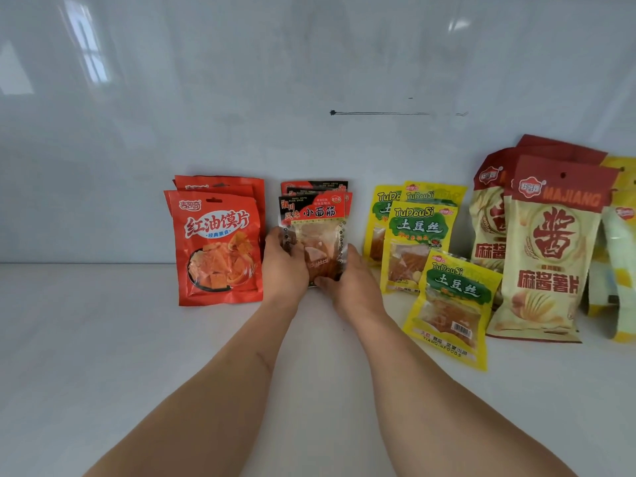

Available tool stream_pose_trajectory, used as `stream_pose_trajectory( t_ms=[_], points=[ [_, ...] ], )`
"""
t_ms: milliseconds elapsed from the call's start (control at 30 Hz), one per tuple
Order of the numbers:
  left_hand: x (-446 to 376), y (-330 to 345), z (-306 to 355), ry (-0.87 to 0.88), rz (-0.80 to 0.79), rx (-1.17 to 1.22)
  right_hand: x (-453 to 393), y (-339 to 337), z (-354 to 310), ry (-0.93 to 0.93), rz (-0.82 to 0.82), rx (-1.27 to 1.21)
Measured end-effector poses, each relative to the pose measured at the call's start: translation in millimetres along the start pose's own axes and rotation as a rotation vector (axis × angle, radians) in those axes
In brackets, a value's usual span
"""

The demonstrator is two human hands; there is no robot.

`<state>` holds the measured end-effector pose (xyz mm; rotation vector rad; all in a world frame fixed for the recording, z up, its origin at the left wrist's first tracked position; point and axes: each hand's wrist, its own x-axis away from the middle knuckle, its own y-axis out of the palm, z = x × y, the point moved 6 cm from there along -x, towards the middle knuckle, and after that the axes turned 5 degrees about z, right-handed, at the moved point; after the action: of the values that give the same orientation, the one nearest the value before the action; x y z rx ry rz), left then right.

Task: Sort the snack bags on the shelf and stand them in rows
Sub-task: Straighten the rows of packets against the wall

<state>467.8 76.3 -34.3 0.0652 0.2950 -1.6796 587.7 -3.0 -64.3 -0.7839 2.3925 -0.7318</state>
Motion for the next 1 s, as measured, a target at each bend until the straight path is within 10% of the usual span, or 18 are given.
stream_pose_trajectory(
  t_ms=[733, 1000],
  points=[
    [18, -10, 11, 0.082, -0.035, -0.089, 33, -23, -18, 0.09, 0.036, 0.043],
    [56, -17, 43, 0.571, 0.033, -0.324, 54, -69, -25, 0.01, 0.105, 0.283]
  ],
)
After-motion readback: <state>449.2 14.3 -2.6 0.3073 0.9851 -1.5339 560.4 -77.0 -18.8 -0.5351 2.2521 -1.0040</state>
